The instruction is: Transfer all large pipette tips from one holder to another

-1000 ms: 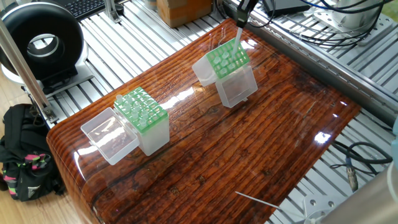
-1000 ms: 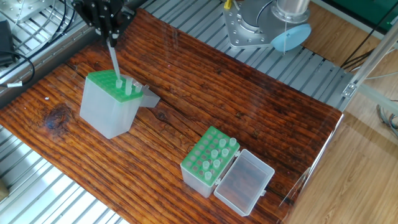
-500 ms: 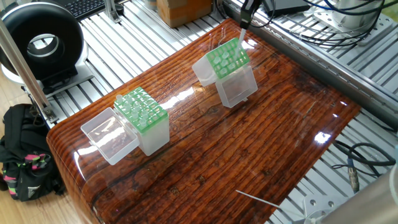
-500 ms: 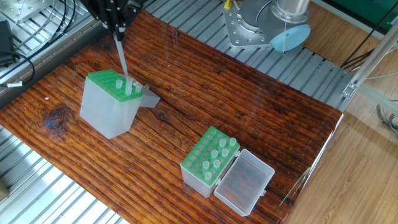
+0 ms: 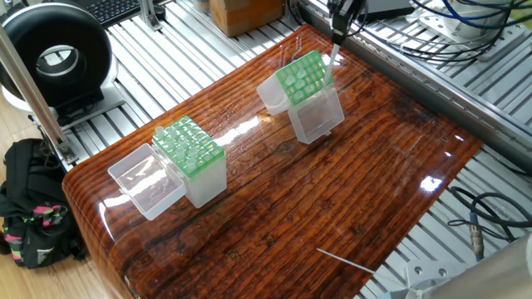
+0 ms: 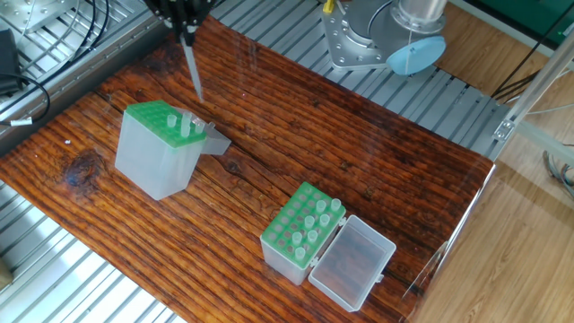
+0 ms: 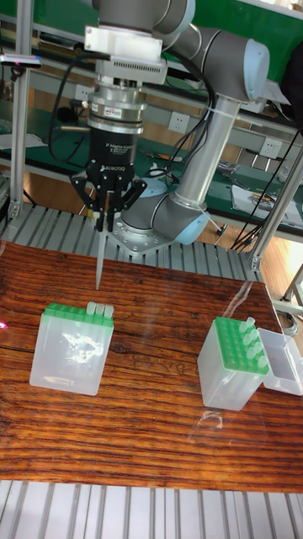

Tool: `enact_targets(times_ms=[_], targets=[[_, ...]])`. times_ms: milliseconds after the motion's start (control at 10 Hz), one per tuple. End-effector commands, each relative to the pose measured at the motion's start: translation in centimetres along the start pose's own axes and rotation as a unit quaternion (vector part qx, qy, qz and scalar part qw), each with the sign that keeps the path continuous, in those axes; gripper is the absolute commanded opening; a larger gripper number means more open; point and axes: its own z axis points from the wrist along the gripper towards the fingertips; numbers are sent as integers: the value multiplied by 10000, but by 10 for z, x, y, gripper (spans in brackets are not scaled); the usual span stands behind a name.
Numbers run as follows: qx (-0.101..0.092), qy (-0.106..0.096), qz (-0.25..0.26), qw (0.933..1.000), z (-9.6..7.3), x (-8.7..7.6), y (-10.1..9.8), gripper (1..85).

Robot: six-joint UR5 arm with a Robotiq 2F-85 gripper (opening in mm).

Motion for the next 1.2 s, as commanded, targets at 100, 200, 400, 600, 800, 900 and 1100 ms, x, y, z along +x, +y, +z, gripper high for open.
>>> enact_targets(times_ms=[100,200,400,600,800,900,1100], targets=[[-419,-103,320,9986,-6,3,26,10],[-458,-129,380,9981,-4,-2,30,10],[-493,-173,525,9973,3,-10,41,10],[-729,-236,724,9944,12,-25,60,10],[-759,-271,792,9936,22,-37,65,10],[-624,-250,806,9945,25,-34,62,10],[-606,-168,636,9960,24,-26,60,10]])
